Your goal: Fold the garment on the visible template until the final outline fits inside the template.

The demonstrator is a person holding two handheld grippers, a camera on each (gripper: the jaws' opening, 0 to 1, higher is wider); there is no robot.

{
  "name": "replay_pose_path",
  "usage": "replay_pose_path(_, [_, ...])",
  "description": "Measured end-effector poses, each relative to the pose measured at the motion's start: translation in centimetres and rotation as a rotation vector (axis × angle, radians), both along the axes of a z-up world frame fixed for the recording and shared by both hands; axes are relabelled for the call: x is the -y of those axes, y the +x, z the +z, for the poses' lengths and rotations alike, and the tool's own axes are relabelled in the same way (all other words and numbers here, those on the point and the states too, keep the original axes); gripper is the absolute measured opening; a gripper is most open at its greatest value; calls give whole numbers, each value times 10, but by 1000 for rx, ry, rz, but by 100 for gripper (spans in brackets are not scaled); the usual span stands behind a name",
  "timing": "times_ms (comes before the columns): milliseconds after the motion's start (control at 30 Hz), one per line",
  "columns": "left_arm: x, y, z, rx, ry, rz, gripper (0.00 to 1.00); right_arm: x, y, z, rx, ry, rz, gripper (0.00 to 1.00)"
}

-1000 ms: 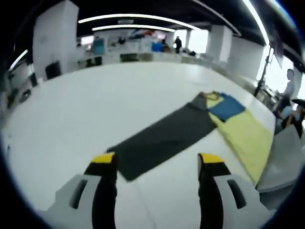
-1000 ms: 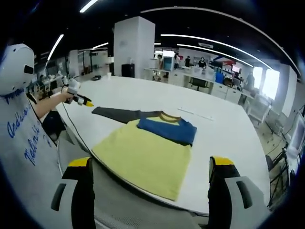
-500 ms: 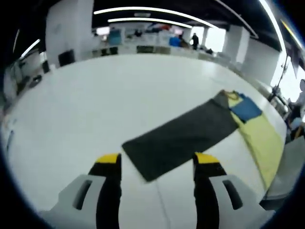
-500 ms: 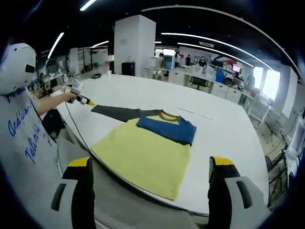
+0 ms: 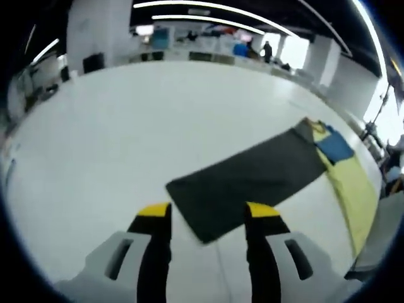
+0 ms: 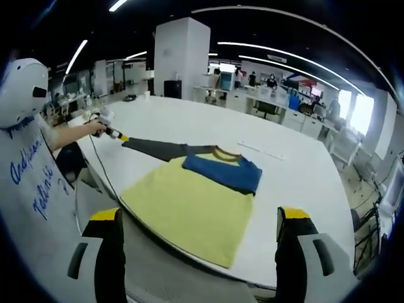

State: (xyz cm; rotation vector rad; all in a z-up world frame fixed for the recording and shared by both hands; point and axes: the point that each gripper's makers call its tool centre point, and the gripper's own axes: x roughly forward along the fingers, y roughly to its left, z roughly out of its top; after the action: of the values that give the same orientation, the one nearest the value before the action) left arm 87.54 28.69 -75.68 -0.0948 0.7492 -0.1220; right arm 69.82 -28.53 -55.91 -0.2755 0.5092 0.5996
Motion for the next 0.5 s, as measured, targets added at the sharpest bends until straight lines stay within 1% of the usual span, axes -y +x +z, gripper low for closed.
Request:
replay_pose_path(67, [1,-1,-5,-17,-15,3,39,1,0,0,-2,0,-3,100])
replay_pose_path(133, [0,-2,-8,-26,-7,3,38,1,0,-1,-5,-2,-4,100])
replay_pose_path(200, [-2,-4,-11,-33,25,4,38,0,0,-2,-7,-5,-1,100])
replay_pose_path(233, [0,-4,-11,-34,34,1,37,0,0,-2,-8,-3,0,100])
replay_pose_path(333, [3,-4,-10,-36,14,7,36,-1,2,-2,-9,-1,-3,100])
replay_pose_path(400, [0,-2,-10,-32,16,20,34,-1,2,-1,-9,-2,-3,100])
replay_pose_path(500, [1,-1,-7,-17,14,30,29,-2,3,0,-7,-2,-2,100])
